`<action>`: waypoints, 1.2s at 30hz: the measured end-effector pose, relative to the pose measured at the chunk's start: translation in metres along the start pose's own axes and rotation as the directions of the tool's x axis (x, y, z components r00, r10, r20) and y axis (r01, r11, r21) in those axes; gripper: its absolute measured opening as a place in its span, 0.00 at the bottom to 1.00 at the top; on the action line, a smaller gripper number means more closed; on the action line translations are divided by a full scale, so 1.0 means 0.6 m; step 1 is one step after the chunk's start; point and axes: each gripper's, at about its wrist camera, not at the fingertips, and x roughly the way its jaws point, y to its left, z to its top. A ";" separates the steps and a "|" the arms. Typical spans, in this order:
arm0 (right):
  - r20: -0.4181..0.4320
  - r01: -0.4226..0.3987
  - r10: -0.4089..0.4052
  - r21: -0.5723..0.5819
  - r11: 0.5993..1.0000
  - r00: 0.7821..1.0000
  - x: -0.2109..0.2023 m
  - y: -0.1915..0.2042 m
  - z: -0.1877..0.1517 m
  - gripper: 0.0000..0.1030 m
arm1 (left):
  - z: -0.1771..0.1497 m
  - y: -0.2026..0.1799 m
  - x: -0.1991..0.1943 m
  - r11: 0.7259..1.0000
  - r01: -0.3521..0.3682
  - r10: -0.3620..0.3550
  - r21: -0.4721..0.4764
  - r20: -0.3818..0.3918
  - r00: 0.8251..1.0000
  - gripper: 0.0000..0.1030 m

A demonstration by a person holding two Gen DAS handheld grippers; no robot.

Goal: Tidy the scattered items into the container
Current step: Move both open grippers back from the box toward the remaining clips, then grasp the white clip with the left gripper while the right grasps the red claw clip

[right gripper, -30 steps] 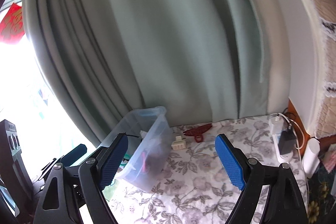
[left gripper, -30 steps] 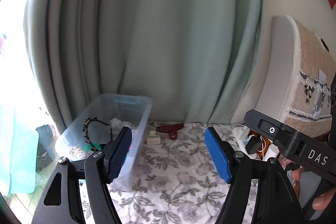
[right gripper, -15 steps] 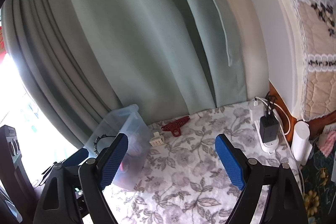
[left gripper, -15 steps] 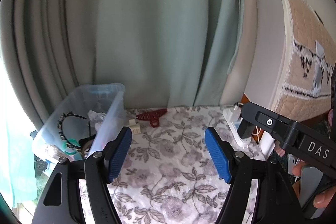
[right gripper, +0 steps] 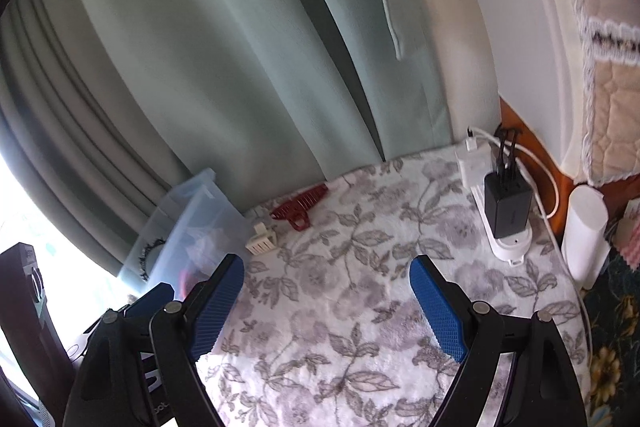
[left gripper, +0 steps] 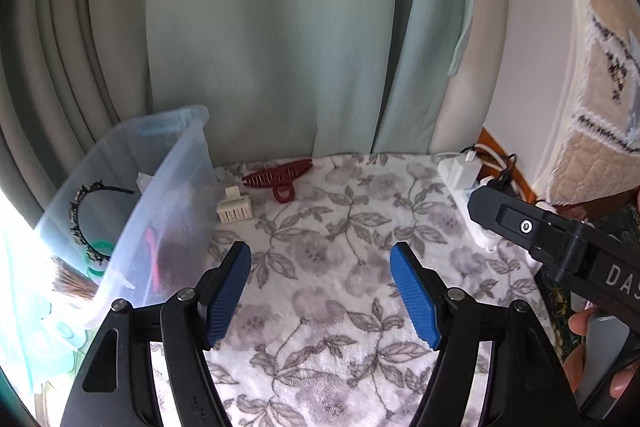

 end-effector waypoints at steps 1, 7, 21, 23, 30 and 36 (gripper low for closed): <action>-0.006 0.003 -0.003 0.001 1.000 1.000 0.006 -0.002 -0.001 0.85 | -0.001 0.000 0.010 1.000 -0.004 0.004 -0.001 -0.008 1.000 0.71; -0.063 0.025 -0.025 0.006 1.000 0.998 0.060 -0.024 -0.014 0.85 | -0.013 0.004 0.071 1.000 -0.017 0.017 -0.005 -0.056 0.998 0.71; -0.164 0.068 -0.070 -0.020 0.998 0.984 0.183 -0.040 -0.023 0.85 | -0.019 0.059 0.226 0.993 -0.118 0.113 -0.030 -0.116 0.987 0.71; -0.162 0.075 -0.078 -0.028 0.997 0.984 0.187 -0.043 -0.022 0.85 | -0.013 0.068 0.251 0.989 -0.143 0.138 -0.030 -0.117 0.984 0.71; -0.180 0.096 -0.098 -0.018 0.995 0.979 0.205 -0.066 -0.024 0.85 | 0.005 0.094 0.308 0.972 -0.230 0.223 -0.051 -0.127 0.967 0.71; -0.184 0.094 -0.095 -0.017 0.995 0.978 0.216 -0.073 -0.022 0.85 | 0.013 0.104 0.337 0.965 -0.256 0.245 -0.060 -0.139 0.959 0.71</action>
